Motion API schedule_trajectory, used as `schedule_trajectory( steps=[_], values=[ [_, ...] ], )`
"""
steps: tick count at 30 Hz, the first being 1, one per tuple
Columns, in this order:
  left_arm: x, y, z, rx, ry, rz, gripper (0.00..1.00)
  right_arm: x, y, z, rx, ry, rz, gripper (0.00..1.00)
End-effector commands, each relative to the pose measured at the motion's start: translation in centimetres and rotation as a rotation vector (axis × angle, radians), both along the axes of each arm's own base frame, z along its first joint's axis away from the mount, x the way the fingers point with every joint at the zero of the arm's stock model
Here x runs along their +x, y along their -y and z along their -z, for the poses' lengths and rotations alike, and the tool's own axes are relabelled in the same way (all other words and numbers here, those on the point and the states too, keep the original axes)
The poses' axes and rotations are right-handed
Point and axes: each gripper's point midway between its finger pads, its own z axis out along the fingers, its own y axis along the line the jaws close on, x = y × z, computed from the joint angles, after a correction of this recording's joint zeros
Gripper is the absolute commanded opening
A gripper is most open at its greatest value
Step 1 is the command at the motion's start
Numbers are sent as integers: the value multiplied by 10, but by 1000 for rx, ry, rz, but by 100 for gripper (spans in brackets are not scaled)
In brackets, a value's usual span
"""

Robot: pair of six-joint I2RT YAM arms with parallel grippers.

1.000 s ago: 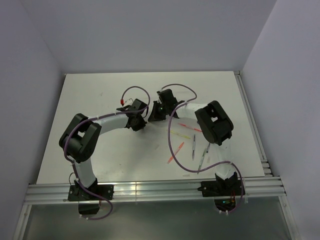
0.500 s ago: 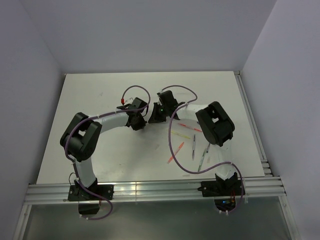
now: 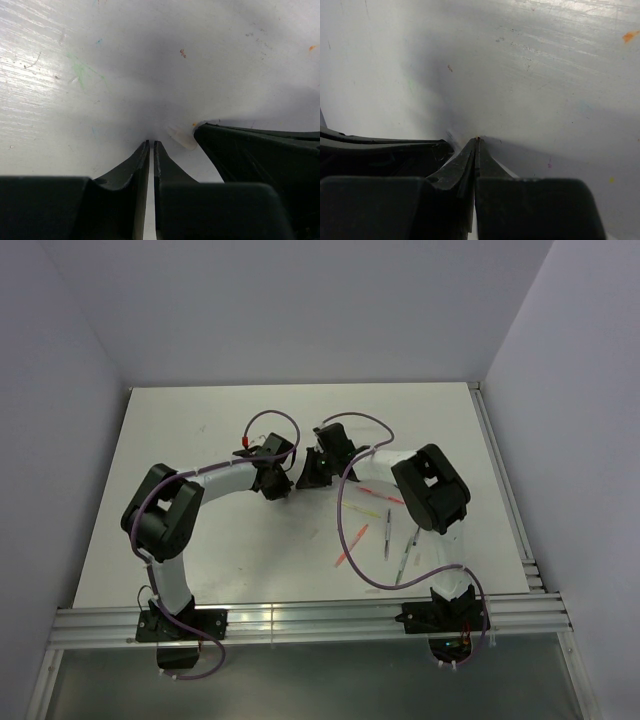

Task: Insert the pens into the pen caps
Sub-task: Move the pen cap to the center of the board.

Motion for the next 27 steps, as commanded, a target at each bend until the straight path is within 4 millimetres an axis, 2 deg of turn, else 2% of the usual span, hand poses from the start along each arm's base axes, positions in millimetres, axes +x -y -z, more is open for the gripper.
schedule_trajectory(
  steps=[1,10,27],
  values=[
    [13,-23,40,92,0,-50,14,-4,-4,-23,29,34,-11,2],
    [14,-25,42,93,0,-57,14,-9,-3,-22,36,18,-13,1],
    [14,-27,46,97,-7,-65,14,-16,-13,-29,84,22,-36,1]
  ],
)
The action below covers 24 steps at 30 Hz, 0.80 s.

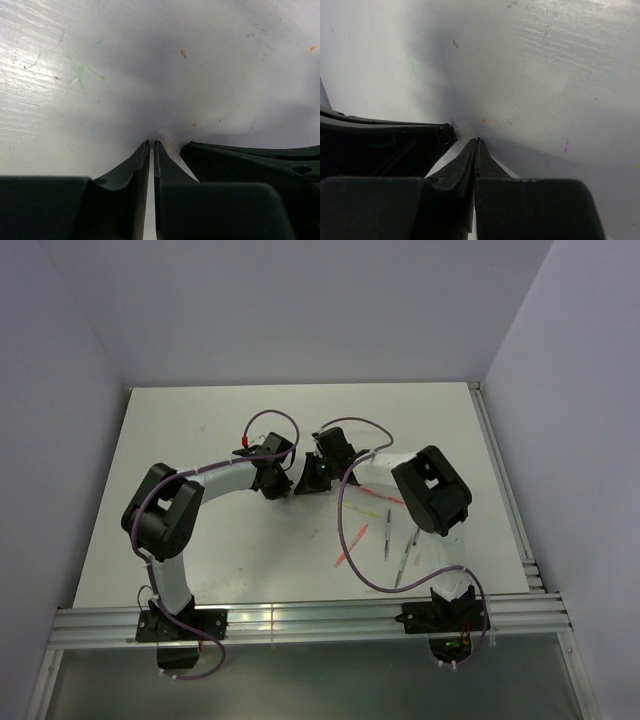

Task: Insert the pens into the pen caps
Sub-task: Move the pen cap to the center of the board.

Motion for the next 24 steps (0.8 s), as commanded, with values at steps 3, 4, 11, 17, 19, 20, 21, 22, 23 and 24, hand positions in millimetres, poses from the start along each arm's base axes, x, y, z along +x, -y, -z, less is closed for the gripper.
schedule_trajectory(
  steps=[3,4,11,17,19,20,21,22,23,24],
  values=[
    [14,-26,45,102,4,-63,14,1,-10,-28,53,58,-15,1],
    [14,-26,44,101,5,-65,14,1,-10,-29,54,60,-15,1],
    [12,-28,44,108,4,-63,15,0,-11,-26,54,54,-16,0],
    [8,-33,41,118,2,-68,18,3,-5,-24,26,60,9,0],
    [5,-37,38,124,5,-73,21,5,-2,-27,19,71,26,1],
    [4,-38,37,124,7,-75,23,6,-1,-28,16,77,32,3],
    [3,-39,37,125,8,-77,25,6,1,-29,13,80,42,9],
    [0,-41,34,124,11,-78,27,8,4,-31,6,90,55,11],
    [0,-42,31,122,18,-82,29,9,6,-31,1,93,64,13],
    [-2,-43,31,123,19,-82,31,9,8,-32,-4,95,72,13]
  ],
)
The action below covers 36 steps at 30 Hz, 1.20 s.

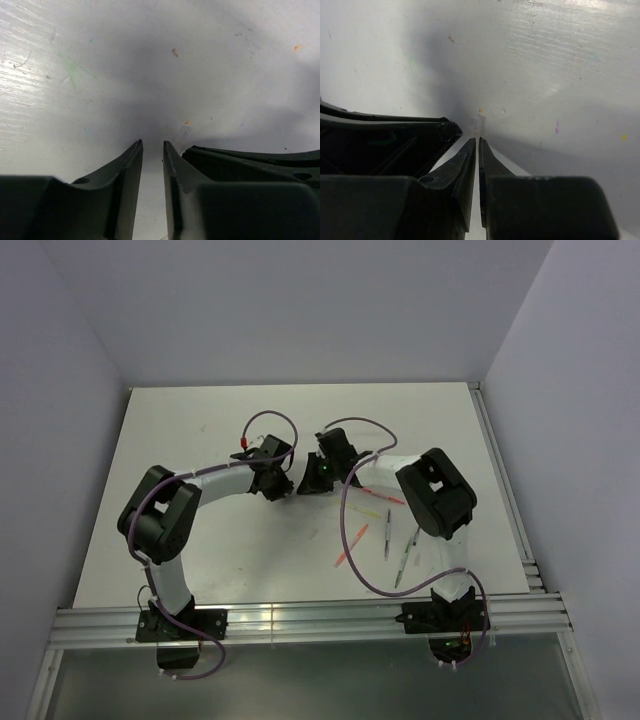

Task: Insert the pens into the pen caps
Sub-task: Move the pen cap to the center of the board, then pick up the pen cap from the center of the board.

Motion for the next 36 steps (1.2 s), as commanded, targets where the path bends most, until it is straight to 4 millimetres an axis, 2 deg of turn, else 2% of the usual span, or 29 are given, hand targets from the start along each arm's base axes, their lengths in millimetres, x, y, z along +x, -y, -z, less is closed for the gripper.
schedule_trajectory(
  steps=[1,4,10,11,12,14,15,17,20,23,24,26,27,29,30,35,36],
  values=[
    [-2,-47,28,156,-2,-87,33,12,5,-30,18,87,47,14],
    [2,-48,20,162,14,-87,39,15,10,-33,24,91,67,15],
    [11,-46,5,176,42,-78,39,20,19,-38,22,97,96,14],
    [13,-46,3,179,48,-71,39,21,21,-37,13,97,106,13],
    [14,-46,2,179,52,-68,39,23,27,-36,-3,96,127,6],
    [18,-43,-3,182,75,-40,40,24,35,-39,-10,101,156,4],
    [20,-43,-6,183,86,-33,42,31,43,-51,6,133,187,4],
    [25,-40,-12,185,117,8,44,29,56,-54,8,146,214,8],
    [28,-32,-18,182,146,79,47,35,78,-75,15,207,266,11],
    [32,-25,-27,178,183,132,57,36,96,-96,23,273,303,12],
    [33,-21,-33,169,202,154,66,33,102,-106,37,300,312,11],
    [34,-15,-39,170,225,197,73,34,112,-115,51,322,331,10],
    [35,-12,-42,169,236,213,85,33,116,-125,64,346,335,9],
    [38,-3,-52,156,260,259,97,33,129,-131,71,360,357,3],
    [39,0,-55,157,266,272,99,33,132,-133,75,367,364,3],
    [36,24,-57,186,267,385,99,33,142,-141,73,388,383,1],
    [38,31,-63,186,280,396,99,33,143,-141,72,388,386,0]
  ],
)
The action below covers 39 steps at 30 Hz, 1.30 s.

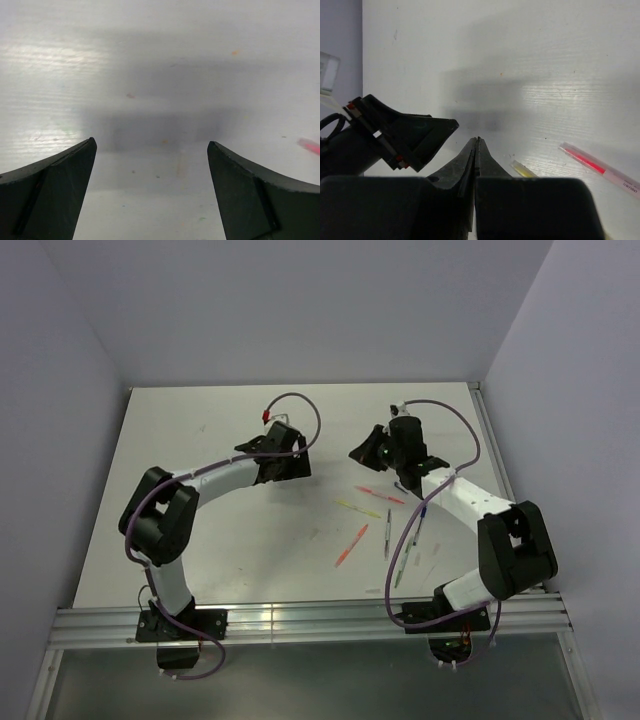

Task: Insert the pens into the pen caps
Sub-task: Pick up the pen cap from the center of the board.

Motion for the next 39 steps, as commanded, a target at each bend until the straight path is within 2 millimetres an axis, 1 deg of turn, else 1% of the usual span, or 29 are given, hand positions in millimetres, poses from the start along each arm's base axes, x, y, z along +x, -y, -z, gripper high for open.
schedule_trajectory(
  steps=[1,2,4,5,6,8,9,11,14,19,23,24,33,36,39],
  values=[
    [4,31,-21,6,49,118,99,4,7,-17,-1,68,13,0],
    [3,32,-20,14,42,127,98,4,7,-17,-2,66,13,0],
    [3,40,-18,21,32,149,91,3,9,-19,0,67,15,0],
    [1,39,-13,34,12,155,88,3,8,-19,1,68,13,0],
    [1,41,-14,34,11,163,82,3,9,-22,4,75,15,0],
    [-2,39,-4,61,-20,169,73,3,11,-22,9,75,19,0],
    [-1,40,-3,64,-25,169,66,2,12,-23,10,79,20,0],
    [-4,38,2,82,-40,168,59,2,14,-25,13,83,20,0],
    [-6,37,7,92,-57,172,58,2,15,-26,16,85,23,0],
    [-10,43,14,97,-72,198,56,2,18,-25,14,80,31,0],
    [-12,45,18,106,-90,197,53,3,17,-21,17,66,29,0],
    [-12,46,20,113,-93,201,50,4,17,-21,19,63,29,0],
    [-13,37,35,189,-130,170,45,4,21,-21,27,62,35,0],
    [-13,37,36,204,-138,174,41,4,21,-20,30,56,37,0],
    [-17,34,37,231,-154,174,41,5,22,-19,34,51,36,0]
  ],
)
